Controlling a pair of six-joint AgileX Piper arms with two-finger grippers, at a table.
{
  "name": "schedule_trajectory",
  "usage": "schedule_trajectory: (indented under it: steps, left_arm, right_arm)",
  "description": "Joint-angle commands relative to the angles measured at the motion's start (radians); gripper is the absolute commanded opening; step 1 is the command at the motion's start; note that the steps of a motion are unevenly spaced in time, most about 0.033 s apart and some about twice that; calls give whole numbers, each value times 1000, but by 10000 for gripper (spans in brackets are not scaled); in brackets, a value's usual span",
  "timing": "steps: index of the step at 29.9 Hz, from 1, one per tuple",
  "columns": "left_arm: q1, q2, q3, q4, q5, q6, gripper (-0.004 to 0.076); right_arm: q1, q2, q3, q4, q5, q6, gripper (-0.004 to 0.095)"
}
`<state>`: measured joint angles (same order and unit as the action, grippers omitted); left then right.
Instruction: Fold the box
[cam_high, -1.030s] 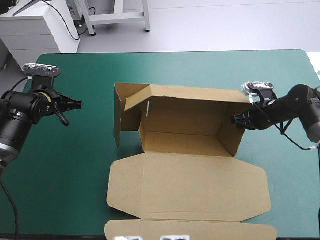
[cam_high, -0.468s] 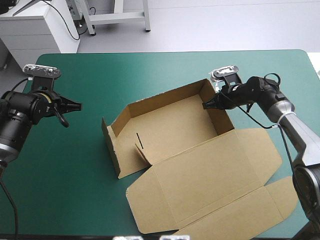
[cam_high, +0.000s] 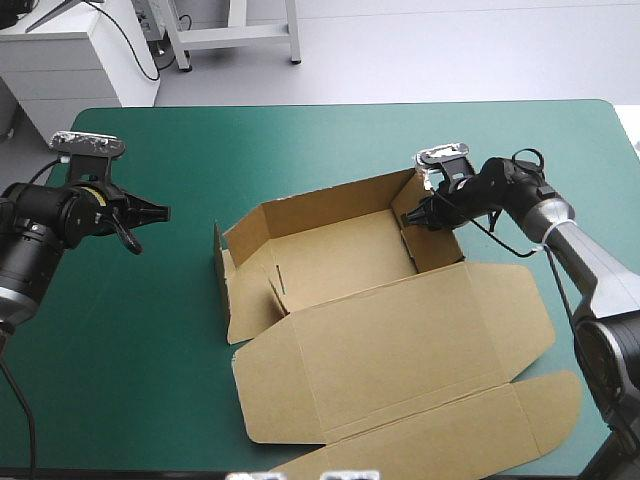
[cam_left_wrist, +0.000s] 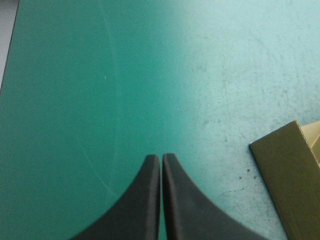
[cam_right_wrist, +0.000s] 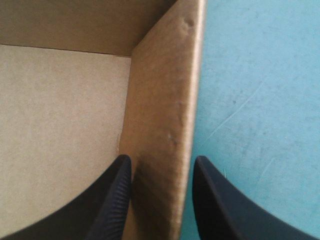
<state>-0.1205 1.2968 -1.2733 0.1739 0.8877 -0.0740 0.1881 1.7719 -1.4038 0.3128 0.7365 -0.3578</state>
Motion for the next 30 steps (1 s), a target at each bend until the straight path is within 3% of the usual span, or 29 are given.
schedule_trajectory:
  steps: [1,7,12,19,30]
  left_arm:
    - [2,-29,-27,-2,-32,-2,0]
    - [2,-27,-27,-2,-16,-2,0]
    - [2,-27,-27,-2,-12,-2,0]
    - [2,-27,-27,-2,2,-2,-8]
    - [2,-27,-27,-12,2,-2,-8]
  right_arm:
    - [2,-79,-84,-18,37,-1,379]
    - [2,-113,-227,-144,202,18,378]
    - [2,-132,-299,-157,311,116,377]
    - [2,-132,-302,-171,500,124,377]
    - [2,-75,-302,-160,450,118,377]
